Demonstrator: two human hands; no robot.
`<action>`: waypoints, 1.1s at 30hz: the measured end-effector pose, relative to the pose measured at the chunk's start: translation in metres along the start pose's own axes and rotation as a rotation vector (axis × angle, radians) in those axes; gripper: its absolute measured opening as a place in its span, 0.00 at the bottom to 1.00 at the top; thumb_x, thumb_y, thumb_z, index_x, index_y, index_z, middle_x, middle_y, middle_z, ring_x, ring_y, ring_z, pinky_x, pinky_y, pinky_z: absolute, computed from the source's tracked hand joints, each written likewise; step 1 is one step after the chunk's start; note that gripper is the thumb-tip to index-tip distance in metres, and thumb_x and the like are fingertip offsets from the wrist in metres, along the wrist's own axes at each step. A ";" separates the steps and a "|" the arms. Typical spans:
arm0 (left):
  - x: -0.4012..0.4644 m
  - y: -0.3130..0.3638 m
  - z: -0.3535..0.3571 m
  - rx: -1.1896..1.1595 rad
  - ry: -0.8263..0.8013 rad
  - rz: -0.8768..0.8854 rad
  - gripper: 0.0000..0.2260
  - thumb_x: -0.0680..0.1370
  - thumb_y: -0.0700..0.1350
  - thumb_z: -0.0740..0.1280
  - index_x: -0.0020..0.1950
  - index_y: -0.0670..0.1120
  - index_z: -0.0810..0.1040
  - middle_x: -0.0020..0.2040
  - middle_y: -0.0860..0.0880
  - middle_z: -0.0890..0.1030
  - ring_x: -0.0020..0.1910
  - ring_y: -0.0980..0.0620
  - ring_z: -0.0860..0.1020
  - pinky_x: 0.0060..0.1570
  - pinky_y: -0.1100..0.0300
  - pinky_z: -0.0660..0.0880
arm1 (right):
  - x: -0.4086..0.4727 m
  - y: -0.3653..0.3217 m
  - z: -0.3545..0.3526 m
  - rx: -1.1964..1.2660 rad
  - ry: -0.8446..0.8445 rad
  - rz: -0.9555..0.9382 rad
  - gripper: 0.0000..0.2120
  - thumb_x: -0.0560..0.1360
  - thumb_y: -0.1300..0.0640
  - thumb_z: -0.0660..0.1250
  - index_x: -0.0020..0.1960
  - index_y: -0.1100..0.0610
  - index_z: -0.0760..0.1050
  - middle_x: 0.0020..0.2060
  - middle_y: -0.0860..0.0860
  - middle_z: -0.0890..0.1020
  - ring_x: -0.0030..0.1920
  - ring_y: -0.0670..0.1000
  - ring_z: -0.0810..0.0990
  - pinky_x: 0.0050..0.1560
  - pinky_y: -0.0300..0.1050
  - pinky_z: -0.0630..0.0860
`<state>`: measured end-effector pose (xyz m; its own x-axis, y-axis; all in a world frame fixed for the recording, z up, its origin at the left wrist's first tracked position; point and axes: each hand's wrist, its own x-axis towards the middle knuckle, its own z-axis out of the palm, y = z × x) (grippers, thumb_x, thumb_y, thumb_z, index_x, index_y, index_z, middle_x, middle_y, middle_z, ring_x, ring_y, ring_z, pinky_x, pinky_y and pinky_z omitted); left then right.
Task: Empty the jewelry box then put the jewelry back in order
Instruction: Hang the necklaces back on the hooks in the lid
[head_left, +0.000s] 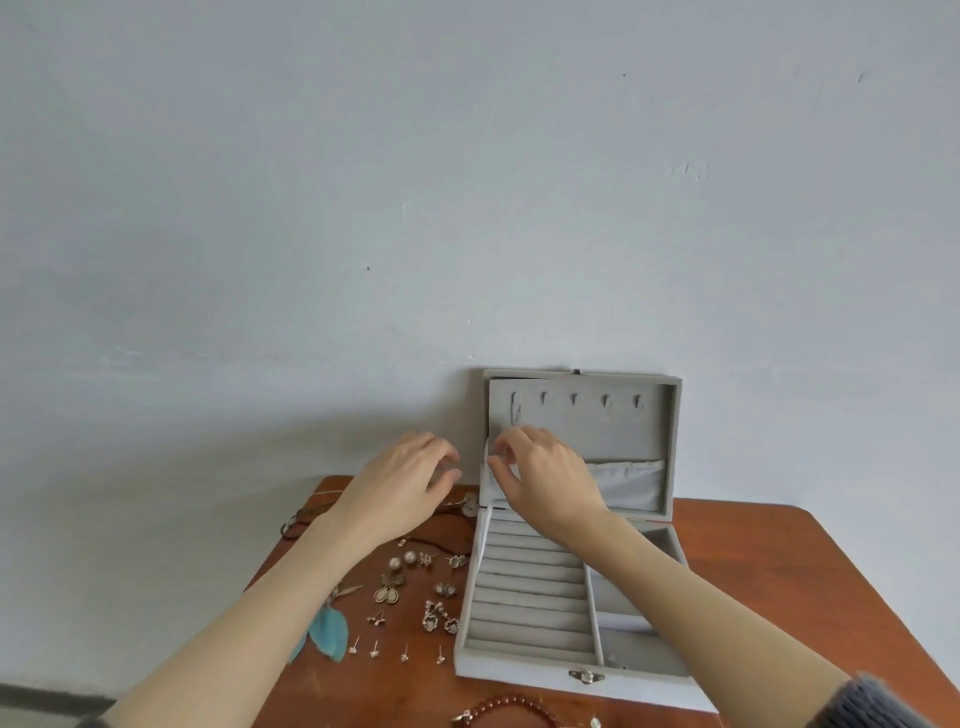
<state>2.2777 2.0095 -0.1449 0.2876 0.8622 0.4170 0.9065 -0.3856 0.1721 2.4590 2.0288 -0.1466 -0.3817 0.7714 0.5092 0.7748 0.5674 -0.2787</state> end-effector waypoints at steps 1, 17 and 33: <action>-0.004 -0.009 -0.001 -0.007 -0.015 -0.025 0.12 0.80 0.51 0.58 0.59 0.49 0.74 0.55 0.54 0.76 0.52 0.58 0.75 0.42 0.71 0.67 | 0.003 -0.008 0.003 0.027 -0.030 -0.010 0.12 0.79 0.53 0.56 0.57 0.58 0.72 0.52 0.52 0.78 0.52 0.53 0.75 0.46 0.43 0.70; -0.009 -0.114 0.046 -0.174 0.073 -0.397 0.08 0.78 0.44 0.63 0.52 0.48 0.81 0.51 0.47 0.78 0.54 0.47 0.74 0.52 0.55 0.70 | 0.064 -0.048 0.104 -0.030 -0.377 0.219 0.14 0.74 0.66 0.57 0.53 0.62 0.79 0.52 0.61 0.81 0.54 0.62 0.77 0.53 0.49 0.74; -0.008 -0.133 0.048 -0.263 -0.127 -0.486 0.04 0.75 0.42 0.67 0.40 0.49 0.76 0.49 0.47 0.79 0.48 0.48 0.76 0.48 0.55 0.72 | 0.071 -0.052 0.122 0.078 -0.471 0.351 0.05 0.73 0.60 0.64 0.46 0.58 0.78 0.49 0.58 0.81 0.52 0.58 0.78 0.49 0.45 0.73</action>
<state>2.1698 2.0697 -0.2143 -0.0943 0.9875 0.1263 0.8412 0.0112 0.5406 2.3304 2.0893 -0.1951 -0.3061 0.9513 -0.0359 0.8625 0.2612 -0.4335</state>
